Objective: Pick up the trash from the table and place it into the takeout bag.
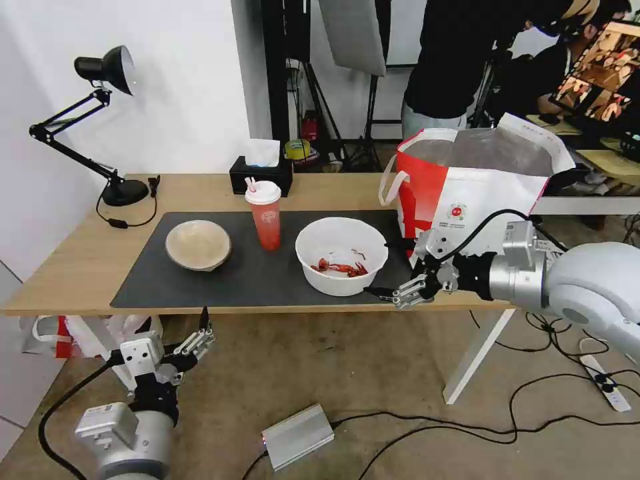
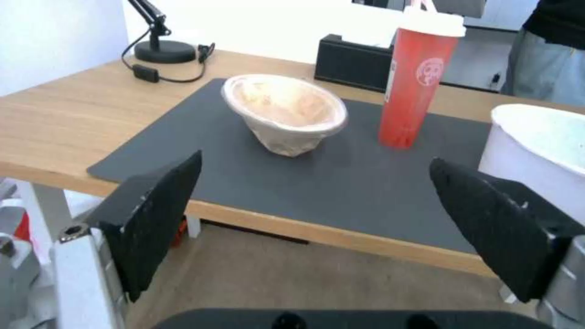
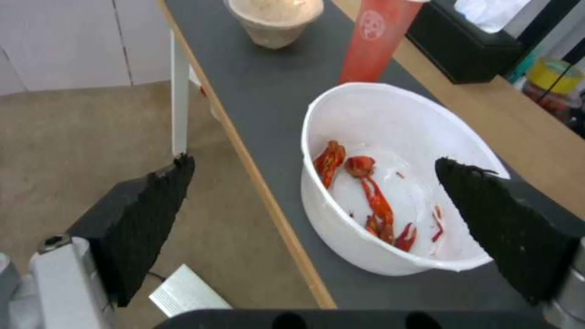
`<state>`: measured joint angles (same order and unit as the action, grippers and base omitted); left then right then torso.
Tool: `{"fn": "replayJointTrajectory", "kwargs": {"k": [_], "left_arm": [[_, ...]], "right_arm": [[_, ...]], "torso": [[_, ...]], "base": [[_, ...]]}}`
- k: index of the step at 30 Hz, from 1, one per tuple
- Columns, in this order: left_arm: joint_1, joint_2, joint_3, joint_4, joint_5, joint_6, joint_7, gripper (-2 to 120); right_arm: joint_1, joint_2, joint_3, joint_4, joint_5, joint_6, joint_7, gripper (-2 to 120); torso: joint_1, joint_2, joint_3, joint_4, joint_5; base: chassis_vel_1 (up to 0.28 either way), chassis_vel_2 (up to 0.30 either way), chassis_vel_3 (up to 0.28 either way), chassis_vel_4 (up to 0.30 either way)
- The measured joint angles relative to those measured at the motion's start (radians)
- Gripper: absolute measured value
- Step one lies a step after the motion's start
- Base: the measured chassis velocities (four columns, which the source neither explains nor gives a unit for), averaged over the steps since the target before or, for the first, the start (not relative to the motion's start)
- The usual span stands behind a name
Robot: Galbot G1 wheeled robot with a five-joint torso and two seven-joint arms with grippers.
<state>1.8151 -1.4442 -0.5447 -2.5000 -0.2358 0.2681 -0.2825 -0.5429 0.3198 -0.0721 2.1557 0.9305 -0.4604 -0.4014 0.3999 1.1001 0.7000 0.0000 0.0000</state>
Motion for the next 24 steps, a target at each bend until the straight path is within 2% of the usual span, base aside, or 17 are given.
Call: {"fn": "replayJointTrajectory", "kwargs": {"k": [9,16,23,24], "left_arm": [[0.006,-0.022,0.015,0.0,0.026,0.002,0.003,100],[0.01,-0.044,0.022,0.0,0.045,0.002,0.006,100],[0.011,-0.035,0.022,0.0,0.049,0.002,0.009,100],[0.009,-0.033,0.025,0.0,0.05,0.002,0.009,100]], "right_arm": [[0.044,0.02,-0.044,-0.051,-0.017,0.003,-0.043,100],[0.159,0.021,-0.136,-0.099,-0.011,-0.003,-0.096,100],[0.247,0.03,-0.215,-0.129,-0.003,-0.023,-0.111,100],[0.285,0.038,-0.254,-0.141,-0.003,-0.033,-0.111,100]], "torso": [[0.0,0.0,0.0,0.0,0.0],[0.0,0.0,0.0,0.0,0.0],[0.0,0.0,0.0,0.0,0.0],[0.0,0.0,0.0,-0.0001,0.0]], "base": [[0.0,0.0,0.0,0.0],[0.0,0.0,0.0,0.0],[0.0,0.0,0.0,0.0],[0.0,0.0,0.0,0.0]]}}
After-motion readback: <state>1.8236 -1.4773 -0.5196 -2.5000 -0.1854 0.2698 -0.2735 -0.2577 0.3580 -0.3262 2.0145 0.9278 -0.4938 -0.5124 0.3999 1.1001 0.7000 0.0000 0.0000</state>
